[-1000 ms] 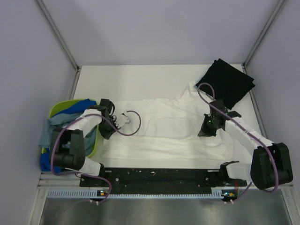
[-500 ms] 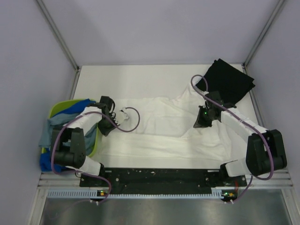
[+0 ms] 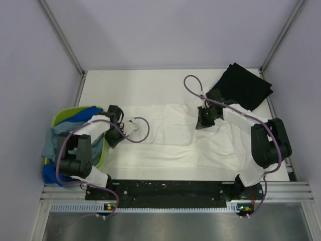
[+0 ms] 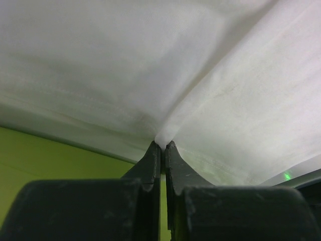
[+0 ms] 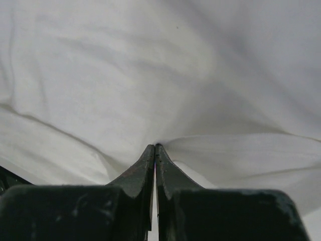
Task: Fold and stack the t-shirts
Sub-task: Fold the flattened tshirt in 1/3 of the way
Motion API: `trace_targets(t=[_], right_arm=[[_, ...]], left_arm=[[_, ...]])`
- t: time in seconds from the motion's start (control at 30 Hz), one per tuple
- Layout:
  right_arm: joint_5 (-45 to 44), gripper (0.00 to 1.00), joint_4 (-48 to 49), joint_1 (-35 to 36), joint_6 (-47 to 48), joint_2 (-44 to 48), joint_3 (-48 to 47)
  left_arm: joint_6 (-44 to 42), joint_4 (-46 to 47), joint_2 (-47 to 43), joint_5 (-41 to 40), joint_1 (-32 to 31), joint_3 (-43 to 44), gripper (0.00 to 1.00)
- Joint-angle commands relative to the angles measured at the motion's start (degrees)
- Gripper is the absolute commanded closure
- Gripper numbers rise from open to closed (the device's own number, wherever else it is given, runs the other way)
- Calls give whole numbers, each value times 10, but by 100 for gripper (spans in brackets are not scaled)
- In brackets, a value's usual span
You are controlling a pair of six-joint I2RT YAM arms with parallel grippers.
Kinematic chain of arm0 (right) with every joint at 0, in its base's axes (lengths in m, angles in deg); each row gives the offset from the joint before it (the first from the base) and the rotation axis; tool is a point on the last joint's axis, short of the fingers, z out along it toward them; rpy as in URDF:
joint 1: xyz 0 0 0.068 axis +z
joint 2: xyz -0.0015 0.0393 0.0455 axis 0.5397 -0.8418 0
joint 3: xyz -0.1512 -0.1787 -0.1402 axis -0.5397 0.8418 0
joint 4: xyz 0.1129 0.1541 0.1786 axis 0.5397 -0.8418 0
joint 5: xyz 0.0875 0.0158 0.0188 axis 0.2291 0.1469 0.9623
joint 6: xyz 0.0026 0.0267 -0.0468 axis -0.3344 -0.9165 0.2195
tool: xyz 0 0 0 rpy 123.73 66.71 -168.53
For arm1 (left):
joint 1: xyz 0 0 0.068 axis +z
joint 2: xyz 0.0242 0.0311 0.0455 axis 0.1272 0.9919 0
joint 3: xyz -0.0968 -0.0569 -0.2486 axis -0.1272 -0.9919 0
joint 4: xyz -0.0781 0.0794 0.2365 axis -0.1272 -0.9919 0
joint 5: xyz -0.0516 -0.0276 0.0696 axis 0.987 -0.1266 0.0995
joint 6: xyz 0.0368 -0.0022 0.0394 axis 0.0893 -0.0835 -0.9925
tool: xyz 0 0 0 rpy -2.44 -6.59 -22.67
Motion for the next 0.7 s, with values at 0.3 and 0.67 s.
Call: trace_targets(t=[0.3,0.67], right_arm=[[29,59,-14,30,75,-42,-94],[-123,73,-81,-93,-82,206,47]], left_arm=[[15,-6,6,1,3,13,59],[73,-48,-15,164,-163,248,57]])
